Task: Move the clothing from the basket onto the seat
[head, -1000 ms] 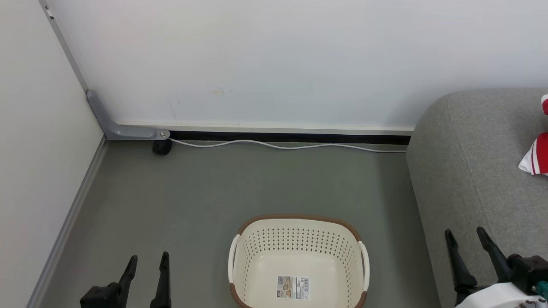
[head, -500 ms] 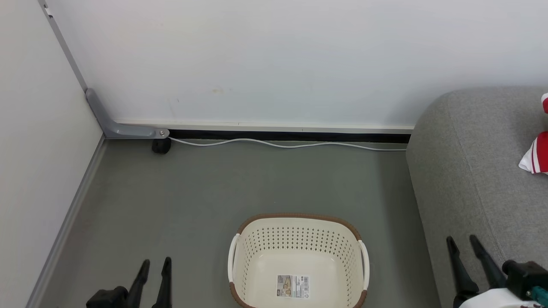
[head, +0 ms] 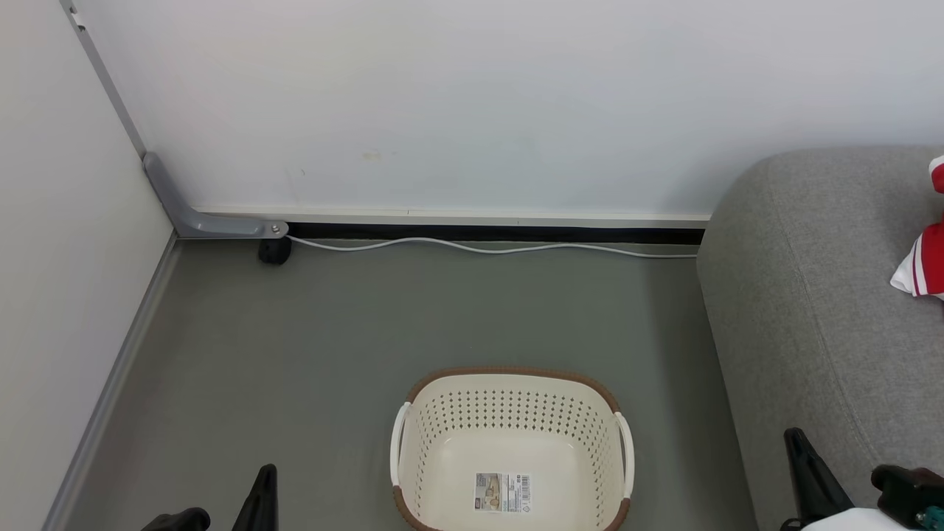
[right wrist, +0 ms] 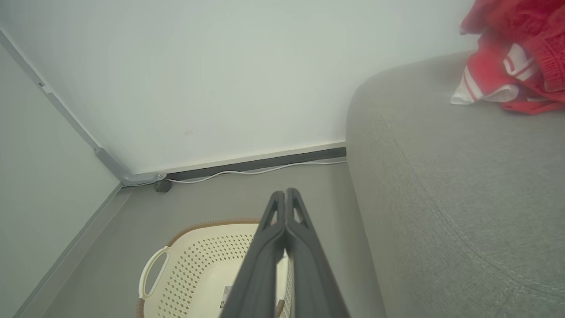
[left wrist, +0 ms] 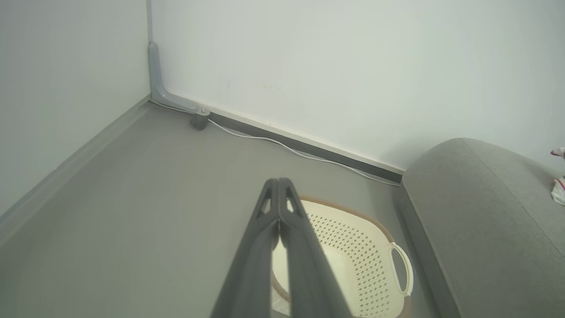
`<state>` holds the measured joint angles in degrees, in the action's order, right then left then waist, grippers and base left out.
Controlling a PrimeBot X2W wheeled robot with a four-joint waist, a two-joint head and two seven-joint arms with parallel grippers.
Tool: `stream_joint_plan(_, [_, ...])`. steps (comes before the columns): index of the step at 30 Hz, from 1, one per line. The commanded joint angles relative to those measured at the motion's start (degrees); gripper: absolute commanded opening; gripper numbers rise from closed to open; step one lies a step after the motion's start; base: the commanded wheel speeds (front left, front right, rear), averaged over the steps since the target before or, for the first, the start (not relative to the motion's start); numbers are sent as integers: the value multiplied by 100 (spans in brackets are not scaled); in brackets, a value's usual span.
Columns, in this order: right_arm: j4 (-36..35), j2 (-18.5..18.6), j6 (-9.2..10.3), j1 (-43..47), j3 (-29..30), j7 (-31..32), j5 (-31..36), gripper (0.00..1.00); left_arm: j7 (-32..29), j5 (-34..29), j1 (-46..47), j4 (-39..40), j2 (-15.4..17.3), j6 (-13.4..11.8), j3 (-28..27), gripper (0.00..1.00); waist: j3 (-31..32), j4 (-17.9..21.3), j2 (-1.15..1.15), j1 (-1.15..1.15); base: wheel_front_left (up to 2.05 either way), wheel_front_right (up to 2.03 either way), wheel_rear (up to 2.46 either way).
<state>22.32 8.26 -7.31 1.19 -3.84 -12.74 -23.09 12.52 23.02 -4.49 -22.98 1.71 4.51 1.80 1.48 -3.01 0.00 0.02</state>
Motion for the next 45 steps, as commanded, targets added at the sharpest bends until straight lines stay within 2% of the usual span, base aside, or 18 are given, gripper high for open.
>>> stream_joint_plan(1, [-187,63,-2,-189,74,52,-208,0,-36,202,215,176,53,32,-78,0,-4,5,0,-1,0,0,0])
stream_joint_plan(45, [-436,-170,-8,-402,446,775,-2800,0,-754,2799,542,457,78,135,-366,0,-67,120,0,-2,0,0,0])
